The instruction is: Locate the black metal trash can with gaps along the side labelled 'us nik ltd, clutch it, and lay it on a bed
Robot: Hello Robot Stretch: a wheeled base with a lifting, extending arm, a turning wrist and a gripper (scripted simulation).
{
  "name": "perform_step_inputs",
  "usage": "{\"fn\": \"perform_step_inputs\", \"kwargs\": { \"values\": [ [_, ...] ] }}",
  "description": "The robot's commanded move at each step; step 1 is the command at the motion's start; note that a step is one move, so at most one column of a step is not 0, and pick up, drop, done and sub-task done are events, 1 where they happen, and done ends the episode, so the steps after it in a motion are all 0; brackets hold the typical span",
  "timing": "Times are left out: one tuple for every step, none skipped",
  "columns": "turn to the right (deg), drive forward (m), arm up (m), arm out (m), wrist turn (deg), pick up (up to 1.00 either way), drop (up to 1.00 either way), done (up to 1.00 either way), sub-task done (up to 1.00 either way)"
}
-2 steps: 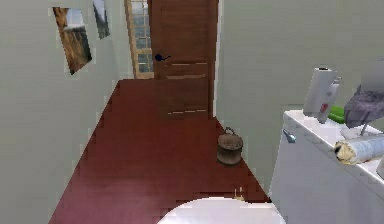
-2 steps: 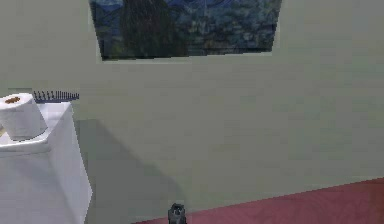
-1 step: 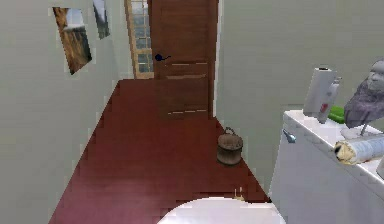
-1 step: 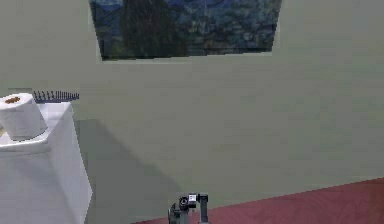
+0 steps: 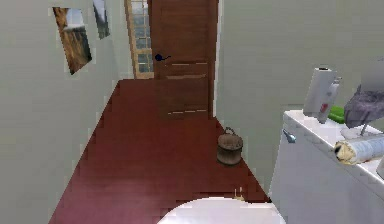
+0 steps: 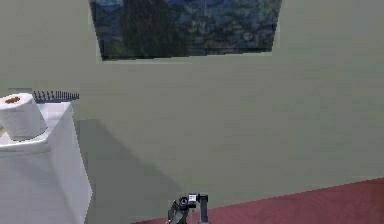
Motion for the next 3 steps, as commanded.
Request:
{"fn": "perform_step_inputs", "kwargs": {
  "values": [
    [0.0, 0.0, 0.0, 0.0, 45.0, 0.0, 0.0, 0.0, 0.0],
    [0.0, 0.0, 0.0, 0.0, 45.0, 0.0, 0.0, 0.0, 0.0],
    [0.0, 0.0, 0.0, 0.0, 21.0, 0.0, 0.0, 0.0, 0.0]
  ]
}}
